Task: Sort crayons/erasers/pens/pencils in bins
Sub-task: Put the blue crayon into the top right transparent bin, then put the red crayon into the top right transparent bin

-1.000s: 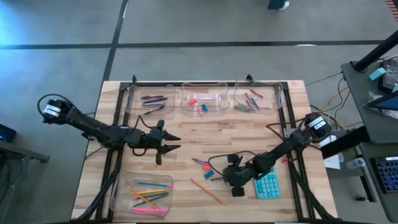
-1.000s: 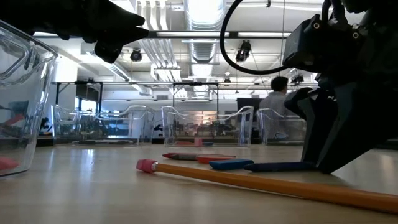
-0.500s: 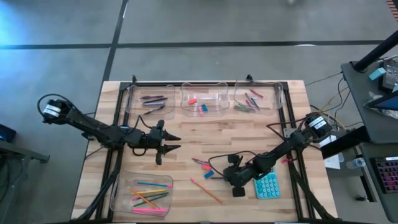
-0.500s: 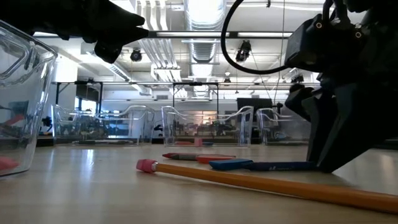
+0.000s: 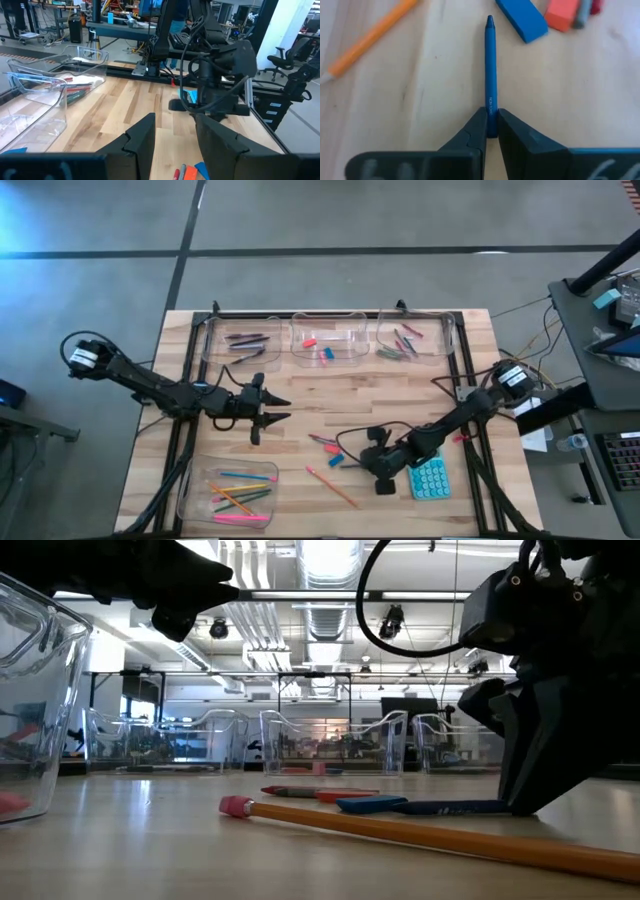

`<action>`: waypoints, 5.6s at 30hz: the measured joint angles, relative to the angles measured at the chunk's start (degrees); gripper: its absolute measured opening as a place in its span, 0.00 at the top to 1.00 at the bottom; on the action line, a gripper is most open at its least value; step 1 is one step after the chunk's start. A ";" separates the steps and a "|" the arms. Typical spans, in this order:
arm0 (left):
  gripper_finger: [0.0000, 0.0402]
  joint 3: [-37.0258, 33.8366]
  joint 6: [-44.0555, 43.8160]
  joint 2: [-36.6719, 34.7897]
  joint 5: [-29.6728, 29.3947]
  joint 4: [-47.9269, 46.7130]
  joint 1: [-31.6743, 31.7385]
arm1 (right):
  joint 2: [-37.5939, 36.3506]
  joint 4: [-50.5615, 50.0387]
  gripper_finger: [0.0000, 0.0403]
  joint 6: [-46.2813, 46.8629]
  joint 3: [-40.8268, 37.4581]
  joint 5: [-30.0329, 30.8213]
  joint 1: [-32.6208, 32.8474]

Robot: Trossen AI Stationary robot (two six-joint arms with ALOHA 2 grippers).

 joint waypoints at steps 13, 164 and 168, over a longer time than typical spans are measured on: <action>0.68 -0.02 0.00 0.01 0.00 0.00 0.00 | -11.20 -8.91 0.93 -0.50 -0.70 5.60 -0.08; 0.68 13.05 1.93 23.47 -0.86 -4.35 0.04 | -14.60 35.87 0.58 -6.53 -13.92 7.44 -10.63; 0.68 21.08 2.62 30.32 -0.87 -18.78 0.12 | -16.16 36.07 0.58 -7.17 -13.92 7.21 -10.07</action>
